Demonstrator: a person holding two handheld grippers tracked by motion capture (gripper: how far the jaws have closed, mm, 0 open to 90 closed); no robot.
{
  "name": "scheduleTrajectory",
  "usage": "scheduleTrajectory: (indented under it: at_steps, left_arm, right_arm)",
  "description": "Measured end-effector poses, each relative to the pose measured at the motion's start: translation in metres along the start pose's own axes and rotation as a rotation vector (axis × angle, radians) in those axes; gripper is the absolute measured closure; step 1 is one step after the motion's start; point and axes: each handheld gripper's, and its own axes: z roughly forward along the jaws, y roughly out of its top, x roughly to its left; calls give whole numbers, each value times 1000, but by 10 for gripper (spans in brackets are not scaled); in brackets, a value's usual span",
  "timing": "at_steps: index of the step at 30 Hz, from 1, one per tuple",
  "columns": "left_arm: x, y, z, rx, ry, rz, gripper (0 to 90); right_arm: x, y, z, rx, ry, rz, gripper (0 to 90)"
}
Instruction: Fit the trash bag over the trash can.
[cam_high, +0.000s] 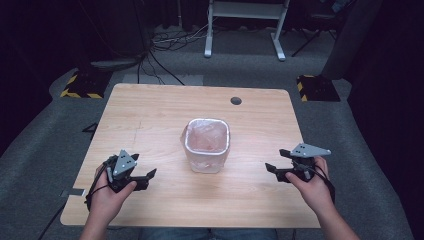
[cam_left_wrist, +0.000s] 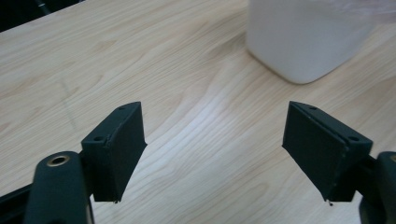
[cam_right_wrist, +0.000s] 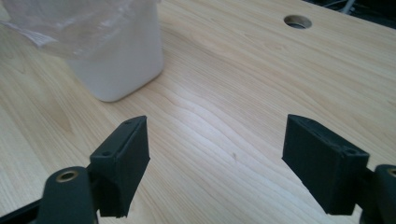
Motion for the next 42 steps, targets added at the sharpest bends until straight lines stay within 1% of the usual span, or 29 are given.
scheduleTrajectory:
  at_steps: [3,4,6,7,8,9,10,11,14,15,16,19,21,22,24,25,26,27,29,31,32,34,38,39,40,41,42]
  left_arm:
    - [7,-4,-1,9,13,-16,208]
    - [10,-7,1,11,13,-35,204]
    - [12,-9,1,16,13,-37,204]
    - [14,-11,1,20,18,-32,204]
    - [17,-15,2,21,26,-41,206]
    - [19,-18,3,24,34,-34,208]
    - [21,-21,4,33,38,-38,209]
    - [27,-27,5,46,44,-42,206]
    - [33,-33,7,45,51,-61,201]
    - [33,-33,7,45,51,-61,199]
    - [37,-36,7,48,51,-65,197]
    - [40,-40,9,53,54,-71,193]
    - [44,-44,10,67,52,-79,188]
    - [45,-46,11,74,53,-88,188]
    - [48,-51,12,87,62,-101,189]
    - [50,-53,13,97,72,-99,191]
    - [51,-55,13,103,70,-102,191]
    - [52,-57,14,106,68,-116,191]
    - [54,-60,14,109,75,-123,191]
    - [55,-63,15,118,72,-136,193]
    - [57,-64,15,122,73,-130,193]
    - [58,-67,16,130,73,-144,192]
    - [59,-70,18,144,82,-154,196]
    - [60,-71,19,151,90,-151,198]
    - [59,-72,20,155,93,-158,200]
    - [60,-73,21,157,91,-157,200]
    - [60,-75,22,150,80,-173,197]
  right_arm:
    - [-7,-8,-2,2,1,29,237]
    - [-10,-14,-1,12,-5,41,235]
    - [-12,-21,0,24,-22,39,234]
    - [-12,-21,0,24,-22,39,234]
    - [-14,-24,1,31,-29,37,234]
    - [-15,-27,2,32,-33,41,233]
    - [-17,-29,3,34,-33,44,230]
    - [-20,-34,4,42,-47,42,229]
    - [-24,-41,7,54,-65,44,220]
    - [-24,-41,7,54,-65,44,220]
    - [-27,-45,9,52,-73,40,198]
    - [-31,-49,11,52,-76,49,193]
    - [-35,-55,14,57,-84,59,187]
    - [-35,-55,14,57,-84,59,187]
    - [-37,-59,15,69,-89,57,184]
    - [-38,-61,16,72,-90,63,184]
    - [-39,-63,16,77,-89,71,183]
    - [-39,-65,17,80,-90,73,181]
    - [-40,-69,17,90,-91,77,181]
    - [-40,-73,18,100,-90,83,179]
    - [-40,-75,18,105,-92,83,177]
    - [-41,-80,19,111,-96,92,173]
    - [-41,-84,19,113,-103,102,173]
    - [-41,-85,20,115,-104,107,173]
    - [-41,-86,20,119,-111,117,174]
    - [-41,-88,20,121,-116,125,174]
    - [-41,-89,20,122,-123,136,175]
